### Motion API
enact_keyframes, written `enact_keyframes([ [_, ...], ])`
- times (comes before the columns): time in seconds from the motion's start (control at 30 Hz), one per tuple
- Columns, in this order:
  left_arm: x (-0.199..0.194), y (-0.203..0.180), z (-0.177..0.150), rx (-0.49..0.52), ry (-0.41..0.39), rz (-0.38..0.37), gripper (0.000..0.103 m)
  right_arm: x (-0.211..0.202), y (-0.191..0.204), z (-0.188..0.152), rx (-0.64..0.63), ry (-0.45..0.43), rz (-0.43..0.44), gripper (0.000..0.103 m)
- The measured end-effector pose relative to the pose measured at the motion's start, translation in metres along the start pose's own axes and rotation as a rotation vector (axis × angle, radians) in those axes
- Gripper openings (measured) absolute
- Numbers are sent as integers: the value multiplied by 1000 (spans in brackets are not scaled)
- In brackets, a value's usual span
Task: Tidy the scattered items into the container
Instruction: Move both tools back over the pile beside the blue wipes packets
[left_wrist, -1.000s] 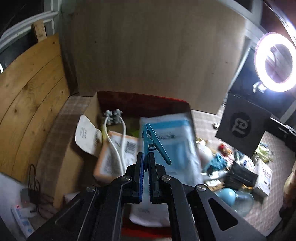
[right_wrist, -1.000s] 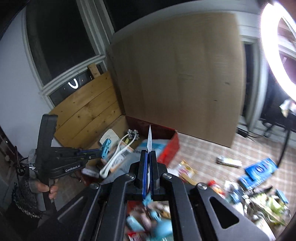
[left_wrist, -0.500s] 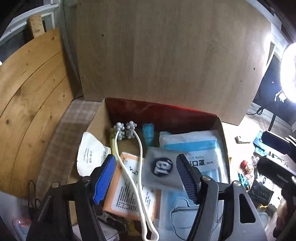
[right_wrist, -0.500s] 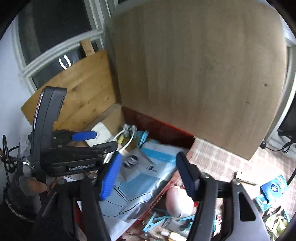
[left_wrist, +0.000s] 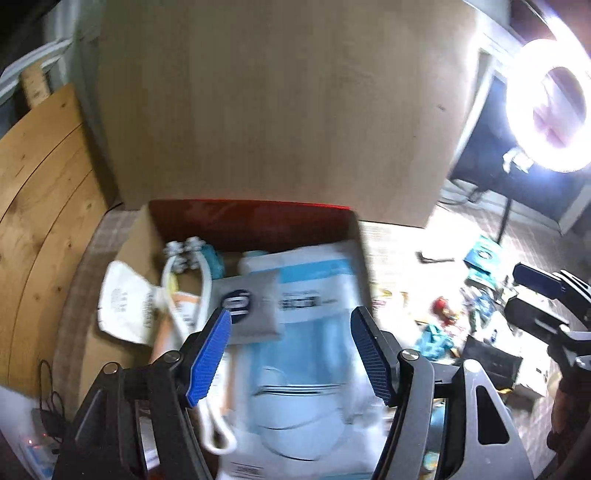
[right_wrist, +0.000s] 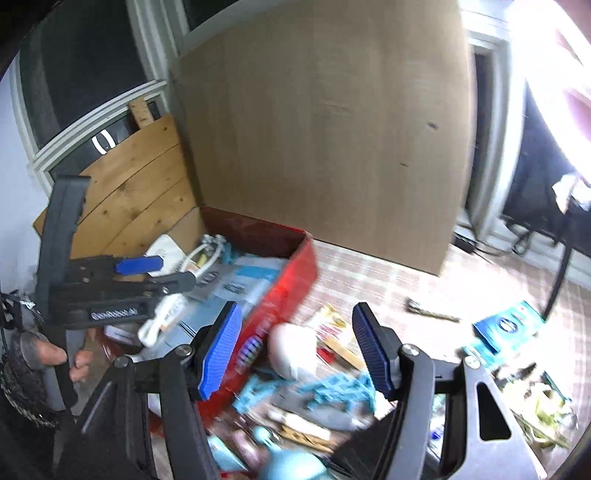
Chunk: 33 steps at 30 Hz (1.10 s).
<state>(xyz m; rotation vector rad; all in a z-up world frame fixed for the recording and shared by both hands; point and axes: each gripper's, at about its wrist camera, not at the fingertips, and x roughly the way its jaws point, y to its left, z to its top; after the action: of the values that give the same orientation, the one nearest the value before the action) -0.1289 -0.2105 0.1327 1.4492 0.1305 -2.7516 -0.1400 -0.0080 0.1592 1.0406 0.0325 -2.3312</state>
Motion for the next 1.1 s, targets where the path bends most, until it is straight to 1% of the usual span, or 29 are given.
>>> enact_keyframes([
  [0.1, -1, -34, 4, 59, 9, -50, 64, -17, -32, -17, 21, 17, -14, 61],
  [0.2, 3, -71, 8, 125, 26, -94, 64, -42, -76, -36, 81, 15, -37, 61],
  [0.37, 20, -140, 23, 252, 58, -163, 64, -89, -164, -63, 234, 9, -118, 61],
  [0.47, 35, -176, 33, 300, 87, -216, 62, -107, -208, -71, 325, 0, -150, 61],
  [0.53, 47, -201, 35, 349, 102, -241, 61, -111, -230, -69, 364, -4, -162, 61],
  [0.57, 53, -214, 35, 375, 109, -249, 61, -108, -237, -67, 372, 1, -168, 61],
  [0.63, 65, -236, 34, 428, 127, -245, 57, -101, -249, -61, 387, 12, -179, 61],
  [0.73, 85, -268, 33, 507, 154, -233, 53, -78, -263, -50, 434, 29, -162, 61],
  [0.9, 114, -289, 31, 594, 210, -216, 51, -34, -274, -33, 501, 78, -132, 59],
  [1.0, 125, -296, 28, 650, 235, -217, 51, -12, -273, -25, 490, 103, -131, 59],
  [1.1, 133, -300, 27, 675, 258, -231, 51, 8, -276, -24, 496, 137, -139, 58],
])
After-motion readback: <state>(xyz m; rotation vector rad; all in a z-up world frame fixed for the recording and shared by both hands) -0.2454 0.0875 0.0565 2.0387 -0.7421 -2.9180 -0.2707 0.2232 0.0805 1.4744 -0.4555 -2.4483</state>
